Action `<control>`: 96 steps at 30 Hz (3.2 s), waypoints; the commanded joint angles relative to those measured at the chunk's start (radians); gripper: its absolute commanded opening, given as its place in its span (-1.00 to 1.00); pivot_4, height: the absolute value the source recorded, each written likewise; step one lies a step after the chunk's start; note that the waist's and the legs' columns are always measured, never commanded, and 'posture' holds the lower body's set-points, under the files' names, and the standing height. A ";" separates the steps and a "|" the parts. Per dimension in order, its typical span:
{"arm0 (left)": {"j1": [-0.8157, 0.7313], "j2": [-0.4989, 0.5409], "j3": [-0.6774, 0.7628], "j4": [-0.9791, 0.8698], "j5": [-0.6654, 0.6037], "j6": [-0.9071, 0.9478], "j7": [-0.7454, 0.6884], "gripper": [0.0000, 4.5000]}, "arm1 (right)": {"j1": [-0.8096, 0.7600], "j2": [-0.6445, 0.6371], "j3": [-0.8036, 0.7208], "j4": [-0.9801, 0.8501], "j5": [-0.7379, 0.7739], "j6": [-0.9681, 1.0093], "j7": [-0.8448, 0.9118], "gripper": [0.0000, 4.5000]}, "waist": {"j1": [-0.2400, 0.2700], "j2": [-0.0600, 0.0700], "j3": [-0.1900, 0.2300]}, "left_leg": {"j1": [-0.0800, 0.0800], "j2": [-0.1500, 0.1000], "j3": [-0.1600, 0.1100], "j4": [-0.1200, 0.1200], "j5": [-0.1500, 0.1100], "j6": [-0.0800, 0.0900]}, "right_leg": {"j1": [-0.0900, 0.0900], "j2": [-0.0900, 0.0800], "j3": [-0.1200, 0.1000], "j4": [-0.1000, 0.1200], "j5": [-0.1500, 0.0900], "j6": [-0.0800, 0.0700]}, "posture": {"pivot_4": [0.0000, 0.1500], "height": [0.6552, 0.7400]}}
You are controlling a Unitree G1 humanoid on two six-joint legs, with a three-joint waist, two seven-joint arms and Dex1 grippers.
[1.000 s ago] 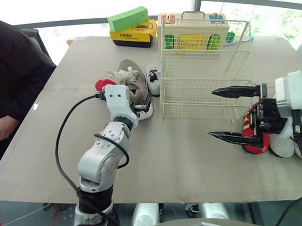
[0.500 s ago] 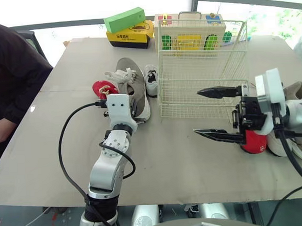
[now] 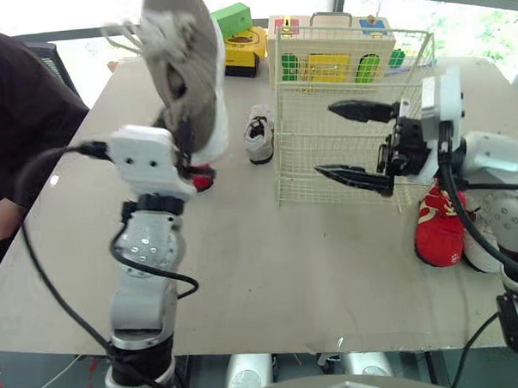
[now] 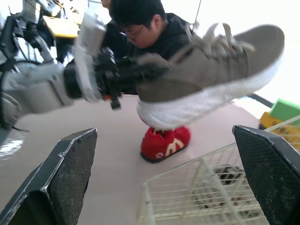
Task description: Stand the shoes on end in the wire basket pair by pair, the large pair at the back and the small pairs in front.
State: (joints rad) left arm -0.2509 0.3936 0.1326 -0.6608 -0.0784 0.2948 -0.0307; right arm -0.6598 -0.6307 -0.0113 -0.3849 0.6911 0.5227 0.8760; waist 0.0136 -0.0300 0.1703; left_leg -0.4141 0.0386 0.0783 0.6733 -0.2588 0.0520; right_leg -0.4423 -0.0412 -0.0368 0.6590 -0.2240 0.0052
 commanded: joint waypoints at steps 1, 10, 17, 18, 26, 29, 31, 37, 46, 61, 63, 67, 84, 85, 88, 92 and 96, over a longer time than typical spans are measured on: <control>-0.037 0.094 0.049 -0.067 -0.024 -0.107 -0.136 -0.79 | -0.131 -0.033 -0.023 0.031 -0.027 -0.024 0.026 1.00 | 0.000 0.000 0.000 | 0.000 0.000 0.000 0.000 0.000 0.000 | 0.000 0.000 0.000 0.000 0.000 0.000 | 1.00 1.00; -0.249 0.343 -0.023 0.213 -0.123 -0.492 -0.631 -0.79 | -0.661 -0.179 0.122 0.393 -0.246 -0.056 0.284 1.00 | -0.002 0.006 0.004 | -0.001 -0.001 0.003 0.000 0.000 0.000 | -0.003 0.000 -0.001 0.001 0.000 0.000 | 1.00 1.00; -0.471 0.280 -0.170 0.536 -0.129 -0.799 -0.860 -0.79 | -0.836 -0.190 0.286 0.553 -0.485 -0.139 0.406 1.00 | -0.005 0.006 0.005 | -0.001 0.000 0.009 0.000 0.000 0.000 | -0.005 0.005 0.001 0.001 0.000 0.000 | 1.00 1.00; -0.494 0.268 -0.182 0.566 -0.131 -0.827 -0.879 -0.79 | -0.841 -0.199 0.298 0.556 -0.504 -0.136 0.427 1.00 | -0.003 0.006 0.005 | -0.001 0.000 0.010 0.000 0.000 0.000 | -0.006 0.005 0.001 0.001 0.001 0.000 | 1.00 1.00; -0.685 0.173 -0.238 0.841 -0.169 -1.090 -1.028 -0.79 | -0.751 -0.333 0.387 0.516 -0.666 -0.149 0.591 0.05 | -0.002 0.008 0.006 | -0.004 0.000 0.011 0.001 0.000 0.000 | -0.007 0.004 0.001 0.000 0.001 0.001 | 1.00 1.00; -0.751 0.139 -0.242 0.936 -0.166 -1.153 -1.050 -0.79 | -0.714 -0.364 0.357 0.499 -0.676 -0.180 0.592 -0.57 | 0.000 0.008 0.006 | -0.004 0.000 0.011 0.002 0.000 -0.001 | -0.007 0.005 0.001 0.001 0.001 0.001 | 1.00 1.00; -0.801 0.121 -0.241 1.011 -0.171 -1.197 -1.069 -0.79 | -0.699 -0.378 0.338 0.486 -0.681 -0.161 0.584 -0.96 | 0.000 0.008 0.006 | -0.003 0.000 0.012 0.003 0.000 -0.001 | -0.007 0.005 0.000 0.002 0.001 0.001 | 1.00 1.00; -0.887 0.061 -0.204 1.100 -0.348 -1.002 -1.124 0.11 | -0.658 -0.404 0.229 0.415 -0.664 0.000 0.497 -1.00 | -0.001 0.009 0.006 | -0.004 0.001 0.013 0.007 0.000 0.000 | -0.007 0.005 0.001 0.003 0.001 0.001 | 1.00 1.00; -0.812 0.091 0.005 0.806 -1.241 0.397 -0.820 0.98 | -0.625 -0.293 -0.018 0.227 -0.566 0.393 0.196 -1.00 | -0.027 0.011 0.008 | -0.005 0.003 0.005 0.010 0.000 -0.001 | -0.007 0.004 0.005 0.006 0.001 0.003 | 1.00 1.00; -0.640 -0.193 -0.061 0.706 -1.075 0.498 -0.499 0.98 | -0.425 0.070 -0.440 -0.337 -0.351 1.000 -0.187 -1.00 | -0.002 0.011 0.008 | -0.003 -0.001 0.003 0.012 0.002 -0.004 | -0.002 0.005 0.004 0.008 0.002 0.003 | 1.00 1.00; -0.664 -0.230 -0.071 0.747 -1.006 0.462 -0.484 0.98 | -0.411 0.125 -0.445 -0.397 -0.320 1.060 -0.205 -1.00 | -0.004 0.011 0.008 | -0.003 -0.001 0.003 0.012 0.002 -0.004 | -0.002 0.006 0.005 0.009 0.002 0.003 | 1.00 1.00; -0.700 -0.256 -0.088 0.785 -0.921 0.430 -0.538 0.98 | -0.368 0.185 -0.435 -0.465 -0.270 1.092 -0.241 -1.00 | -0.003 0.011 0.007 | -0.003 -0.001 0.002 0.011 0.002 -0.004 | -0.002 0.006 0.004 0.008 0.002 0.003 | 1.00 1.00; -0.699 -0.156 -0.135 0.725 -0.739 0.365 -0.892 -0.60 | -0.158 0.207 -0.521 -0.514 -0.139 1.092 -0.310 -1.00 | -0.020 0.011 0.007 | -0.003 -0.001 0.002 0.011 0.002 -0.004 | -0.002 0.007 0.005 0.008 0.002 0.003 | 1.00 1.00; -0.699 -0.154 -0.131 0.727 -0.731 0.367 -0.889 -0.60 | -0.155 0.203 -0.520 -0.518 -0.125 1.092 -0.303 -1.00 | -0.021 0.011 0.007 | -0.003 -0.001 0.002 0.011 0.002 -0.004 | -0.002 0.007 0.005 0.008 0.002 0.003 | 1.00 1.00; -0.723 -0.139 -0.108 0.756 -0.707 0.389 -0.847 -0.60 | -0.171 0.214 -0.547 -0.534 -0.092 1.073 -0.292 -0.48 | -0.023 0.011 0.007 | -0.003 -0.001 0.002 0.011 0.002 -0.003 | -0.002 0.007 0.005 0.007 0.002 0.003 | 1.00 1.00; -0.779 -0.083 -0.062 0.796 -0.701 0.420 -0.837 -0.65 | -0.116 0.203 -0.631 -0.595 -0.006 1.009 -0.244 0.36 | -0.024 0.011 0.008 | -0.003 -0.001 0.001 0.011 0.001 -0.002 | -0.002 0.007 0.004 0.007 0.002 0.003 | 1.00 1.00; -0.874 -0.010 -0.005 0.860 -0.716 0.452 -0.852 -0.65 | 0.068 0.194 -0.787 -0.662 0.176 0.870 -0.200 0.74 | -0.023 0.011 0.008 | -0.005 -0.001 -0.001 0.010 0.002 -0.003 | -0.002 0.007 0.002 0.005 0.002 0.003 | 1.00 1.00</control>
State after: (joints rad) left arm -1.0643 0.3671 0.0605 0.2074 -0.7532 0.7558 -0.8622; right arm -0.6262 -0.4232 -0.7347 -1.0153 0.7862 1.4745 0.6721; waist -0.0093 -0.0191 0.1779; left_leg -0.4189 0.0376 0.0775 0.6828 -0.2573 0.0493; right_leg -0.4446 -0.0340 -0.0344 0.6634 -0.2223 0.0085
